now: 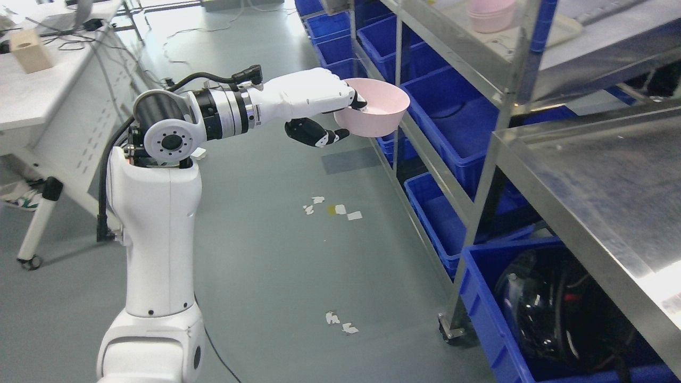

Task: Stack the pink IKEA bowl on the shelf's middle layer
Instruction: 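Hold the pink bowl in the left hand while driving to the other shelf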

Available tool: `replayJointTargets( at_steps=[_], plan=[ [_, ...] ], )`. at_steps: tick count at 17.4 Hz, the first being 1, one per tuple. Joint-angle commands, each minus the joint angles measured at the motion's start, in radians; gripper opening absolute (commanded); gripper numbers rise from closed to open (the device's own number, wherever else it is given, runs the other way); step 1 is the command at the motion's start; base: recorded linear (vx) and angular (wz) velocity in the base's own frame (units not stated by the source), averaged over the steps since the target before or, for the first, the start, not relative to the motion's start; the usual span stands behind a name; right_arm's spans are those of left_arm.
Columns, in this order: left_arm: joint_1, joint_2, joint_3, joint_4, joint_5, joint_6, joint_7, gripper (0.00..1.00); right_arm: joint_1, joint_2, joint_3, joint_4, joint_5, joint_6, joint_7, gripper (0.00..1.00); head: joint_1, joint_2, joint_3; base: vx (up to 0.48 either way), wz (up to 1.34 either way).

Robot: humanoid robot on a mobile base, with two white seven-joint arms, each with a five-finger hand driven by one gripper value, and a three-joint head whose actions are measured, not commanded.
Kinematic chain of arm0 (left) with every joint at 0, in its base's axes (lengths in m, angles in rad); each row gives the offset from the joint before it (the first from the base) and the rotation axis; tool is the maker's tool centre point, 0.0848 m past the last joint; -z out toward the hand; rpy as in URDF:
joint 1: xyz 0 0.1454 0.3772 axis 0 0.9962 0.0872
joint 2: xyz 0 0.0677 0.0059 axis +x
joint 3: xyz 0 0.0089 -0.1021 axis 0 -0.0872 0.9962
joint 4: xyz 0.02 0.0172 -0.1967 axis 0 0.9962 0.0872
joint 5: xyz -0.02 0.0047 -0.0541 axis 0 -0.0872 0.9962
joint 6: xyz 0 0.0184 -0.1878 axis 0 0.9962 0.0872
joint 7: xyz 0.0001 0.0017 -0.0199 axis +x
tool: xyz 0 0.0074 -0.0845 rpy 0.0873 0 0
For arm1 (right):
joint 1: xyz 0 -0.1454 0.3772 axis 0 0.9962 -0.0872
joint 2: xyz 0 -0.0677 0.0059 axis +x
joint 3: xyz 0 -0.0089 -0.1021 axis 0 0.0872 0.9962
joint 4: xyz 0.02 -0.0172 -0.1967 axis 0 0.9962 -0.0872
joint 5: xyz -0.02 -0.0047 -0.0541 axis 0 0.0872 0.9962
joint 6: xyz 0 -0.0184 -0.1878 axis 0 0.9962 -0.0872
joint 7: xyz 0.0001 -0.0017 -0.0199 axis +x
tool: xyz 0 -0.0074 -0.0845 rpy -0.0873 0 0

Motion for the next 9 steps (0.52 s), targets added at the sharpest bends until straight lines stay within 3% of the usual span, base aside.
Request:
replayJointTargets(
  at_steps=[1, 9],
  plan=[
    [0.026, -0.006, 0.078, -0.007, 0.0, -0.013, -0.001, 0.01, 0.022, -0.017, 0.0, -0.017, 0.0, 0.0, 0.001, 1.0, 0.0, 0.0, 0.0, 0.037, 0.65],
    [0.115, -0.013, 0.094, -0.002, 0.002, -0.047, 0.028, 0.01, 0.022, -0.017, 0.0, -0.017, 0.0, 0.0, 0.001, 1.0, 0.0, 0.0, 0.0, 0.007, 0.39]
  ],
)
